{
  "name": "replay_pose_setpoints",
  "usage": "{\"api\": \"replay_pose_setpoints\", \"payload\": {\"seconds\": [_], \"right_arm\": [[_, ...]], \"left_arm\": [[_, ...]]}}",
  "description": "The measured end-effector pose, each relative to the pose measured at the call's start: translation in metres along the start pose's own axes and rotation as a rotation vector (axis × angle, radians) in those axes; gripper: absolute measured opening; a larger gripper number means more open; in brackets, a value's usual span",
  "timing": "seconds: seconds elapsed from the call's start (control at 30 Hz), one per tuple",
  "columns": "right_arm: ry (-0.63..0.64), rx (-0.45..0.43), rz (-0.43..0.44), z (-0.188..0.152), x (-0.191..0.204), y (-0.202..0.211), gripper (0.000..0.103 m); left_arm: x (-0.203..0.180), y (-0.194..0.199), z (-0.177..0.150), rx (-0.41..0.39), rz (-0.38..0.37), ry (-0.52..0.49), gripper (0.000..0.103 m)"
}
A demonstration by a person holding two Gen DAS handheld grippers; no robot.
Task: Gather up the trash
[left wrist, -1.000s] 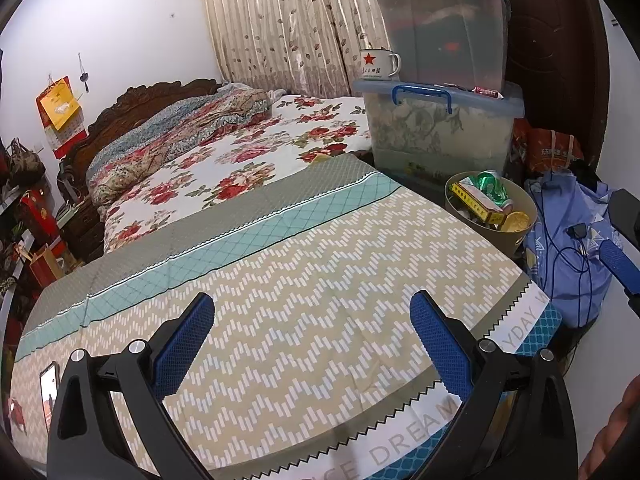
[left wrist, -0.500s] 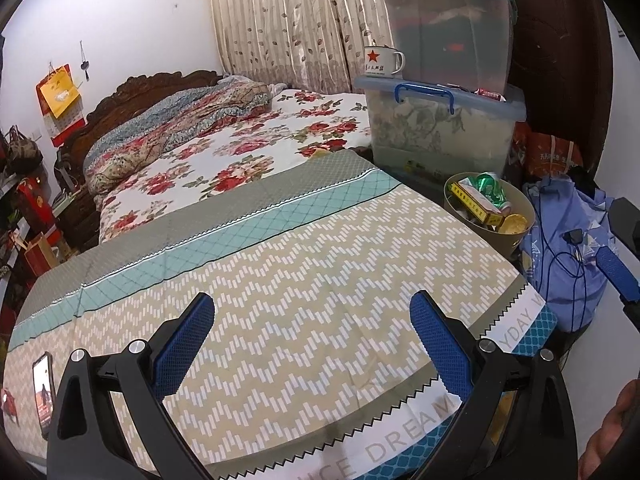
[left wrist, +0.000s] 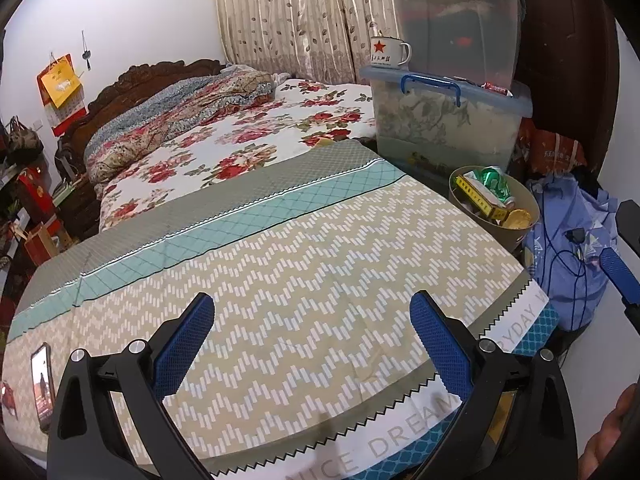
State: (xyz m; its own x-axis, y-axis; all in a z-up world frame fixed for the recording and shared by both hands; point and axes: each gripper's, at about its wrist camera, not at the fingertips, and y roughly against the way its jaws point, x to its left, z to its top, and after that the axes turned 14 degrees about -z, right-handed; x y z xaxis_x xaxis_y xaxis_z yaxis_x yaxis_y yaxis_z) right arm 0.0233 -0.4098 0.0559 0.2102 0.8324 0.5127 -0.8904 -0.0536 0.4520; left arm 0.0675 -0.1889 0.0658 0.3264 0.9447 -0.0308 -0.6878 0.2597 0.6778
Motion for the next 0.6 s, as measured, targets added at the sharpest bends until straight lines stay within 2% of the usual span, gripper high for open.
{"api": "replay_pose_setpoints", "payload": {"seconds": [0.6], "right_arm": [[0.014,0.019,0.005,0.0,0.0017,-0.0066,0.093]], "left_arm": [[0.0002,0.0067,-0.0014,-0.026,-0.002,-0.009,0.094]]}}
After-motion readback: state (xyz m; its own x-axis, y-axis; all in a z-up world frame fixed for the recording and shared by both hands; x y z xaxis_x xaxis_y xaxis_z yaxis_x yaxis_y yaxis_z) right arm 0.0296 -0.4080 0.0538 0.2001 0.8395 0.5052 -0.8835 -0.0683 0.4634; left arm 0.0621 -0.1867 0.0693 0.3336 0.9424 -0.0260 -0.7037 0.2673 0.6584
